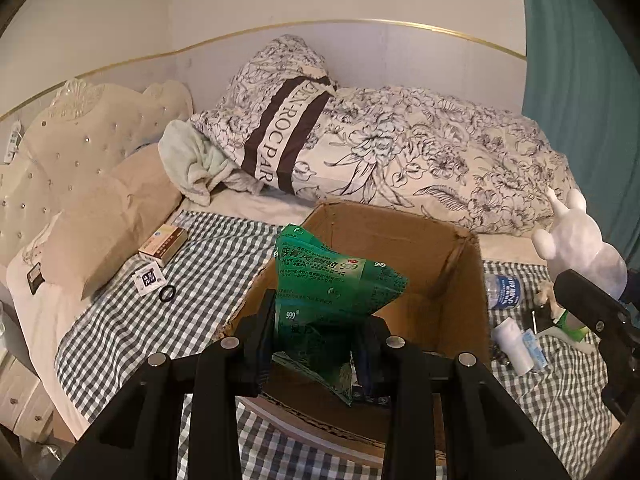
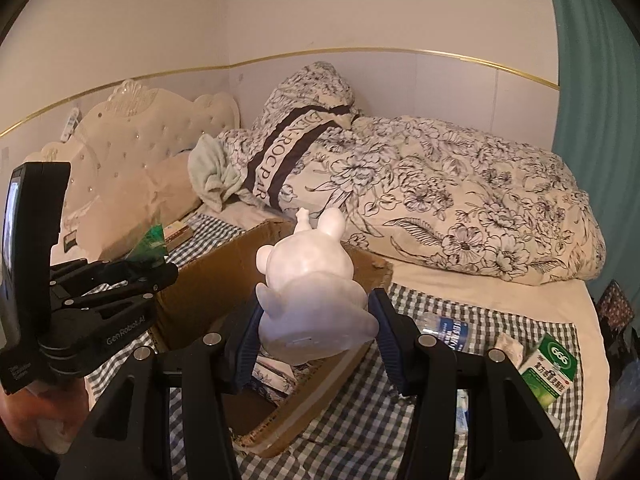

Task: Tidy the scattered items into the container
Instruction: 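Carry the green packet and the rabbit figurine over the cardboard box, then open left tool to drop the green packet while right tool releases the rabbit into the box, then withdraw both open tools from the box toward the items on the checkered cloth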

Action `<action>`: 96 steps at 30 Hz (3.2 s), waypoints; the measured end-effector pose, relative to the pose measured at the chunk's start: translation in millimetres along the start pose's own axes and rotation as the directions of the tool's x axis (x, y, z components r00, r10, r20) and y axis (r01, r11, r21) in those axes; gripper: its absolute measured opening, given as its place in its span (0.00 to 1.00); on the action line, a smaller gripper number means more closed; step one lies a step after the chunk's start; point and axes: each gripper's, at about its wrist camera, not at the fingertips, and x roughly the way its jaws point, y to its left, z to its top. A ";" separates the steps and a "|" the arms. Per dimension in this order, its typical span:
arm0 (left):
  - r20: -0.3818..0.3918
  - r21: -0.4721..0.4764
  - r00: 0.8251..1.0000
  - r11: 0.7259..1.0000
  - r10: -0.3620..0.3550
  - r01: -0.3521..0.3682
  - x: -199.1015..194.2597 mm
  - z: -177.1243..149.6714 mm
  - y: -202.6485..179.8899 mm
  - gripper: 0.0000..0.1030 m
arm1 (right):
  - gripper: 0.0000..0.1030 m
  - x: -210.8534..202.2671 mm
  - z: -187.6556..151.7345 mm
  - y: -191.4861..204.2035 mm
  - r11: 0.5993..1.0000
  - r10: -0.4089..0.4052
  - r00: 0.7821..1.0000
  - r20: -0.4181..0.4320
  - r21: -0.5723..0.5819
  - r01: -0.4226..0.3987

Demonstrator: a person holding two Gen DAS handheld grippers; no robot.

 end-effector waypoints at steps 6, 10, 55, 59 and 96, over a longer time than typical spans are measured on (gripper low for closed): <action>-0.039 -0.019 0.999 1.000 -0.002 0.001 21.4 -2.2 10.9 0.33 | 0.50 25.8 0.4 8.0 1.000 0.011 0.999 -0.032 -0.007 -0.011; -0.061 -0.026 0.998 1.000 -0.009 0.007 35.5 -2.7 16.1 0.33 | 0.50 44.8 -0.7 15.0 1.000 0.020 0.998 -0.062 -0.016 -0.021; -0.148 -0.088 0.988 0.996 -0.033 0.020 72.5 3.3 9.1 0.64 | 0.68 89.3 -18.3 1.9 1.000 -0.006 0.989 -0.150 -0.012 0.005; -0.120 -0.094 0.992 0.995 -0.035 0.024 61.3 9.5 3.3 0.67 | 0.69 73.8 -15.2 -6.5 1.000 -0.021 0.992 -0.125 0.000 0.021; 0.036 0.051 0.985 0.985 -0.166 0.164 -23.4 36.0 -127.6 0.99 | 0.95 -80.6 -16.1 -114.9 0.971 -0.216 0.975 0.059 0.121 0.208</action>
